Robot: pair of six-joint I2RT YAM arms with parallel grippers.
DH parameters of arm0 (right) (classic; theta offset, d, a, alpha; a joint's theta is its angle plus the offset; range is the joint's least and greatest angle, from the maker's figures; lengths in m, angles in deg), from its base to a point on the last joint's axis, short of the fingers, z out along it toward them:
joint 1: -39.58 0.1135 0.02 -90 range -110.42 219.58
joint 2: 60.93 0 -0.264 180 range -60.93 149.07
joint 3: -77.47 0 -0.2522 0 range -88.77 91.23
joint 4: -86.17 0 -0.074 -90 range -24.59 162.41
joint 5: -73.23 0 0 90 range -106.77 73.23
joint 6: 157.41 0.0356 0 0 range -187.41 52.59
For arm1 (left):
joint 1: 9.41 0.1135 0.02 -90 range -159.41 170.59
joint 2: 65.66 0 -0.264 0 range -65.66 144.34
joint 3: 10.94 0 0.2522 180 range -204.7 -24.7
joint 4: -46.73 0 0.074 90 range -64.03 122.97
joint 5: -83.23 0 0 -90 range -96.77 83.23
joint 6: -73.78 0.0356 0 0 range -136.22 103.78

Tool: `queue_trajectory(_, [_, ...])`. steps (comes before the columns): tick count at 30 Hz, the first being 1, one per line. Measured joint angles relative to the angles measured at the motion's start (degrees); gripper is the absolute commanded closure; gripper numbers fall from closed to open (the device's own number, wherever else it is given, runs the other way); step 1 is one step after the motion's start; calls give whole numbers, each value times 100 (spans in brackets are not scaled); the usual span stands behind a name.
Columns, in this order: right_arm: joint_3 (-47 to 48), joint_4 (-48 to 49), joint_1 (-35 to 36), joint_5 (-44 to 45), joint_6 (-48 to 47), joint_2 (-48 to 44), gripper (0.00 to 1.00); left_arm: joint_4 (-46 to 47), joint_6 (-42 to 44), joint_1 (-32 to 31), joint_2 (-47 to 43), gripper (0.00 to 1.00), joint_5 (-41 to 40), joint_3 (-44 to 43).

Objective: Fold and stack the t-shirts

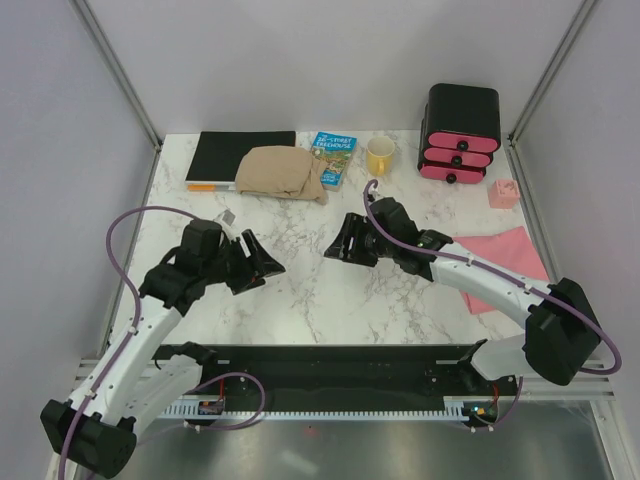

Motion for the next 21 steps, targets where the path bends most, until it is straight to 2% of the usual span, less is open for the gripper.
queue_trajectory(6, [-90,15,0,15,92,-81,40,173,-7,0,-422,24,74,103])
queue_trajectory(12, [-37,-68,0,127,-42,-79,39,299,-7,0,-442,23,173,179])
queue_trajectory(16, [898,-1012,-160,769,-758,68,39,337,-2,0,-479,23,188,214])
queue_trajectory(18, [1622,-1276,-509,957,-1161,243,38,393,7,0,-474,23,188,214])
queue_trajectory(21, [2712,-1519,-1392,1202,-1716,533,37,446,120,0,-122,24,173,70])
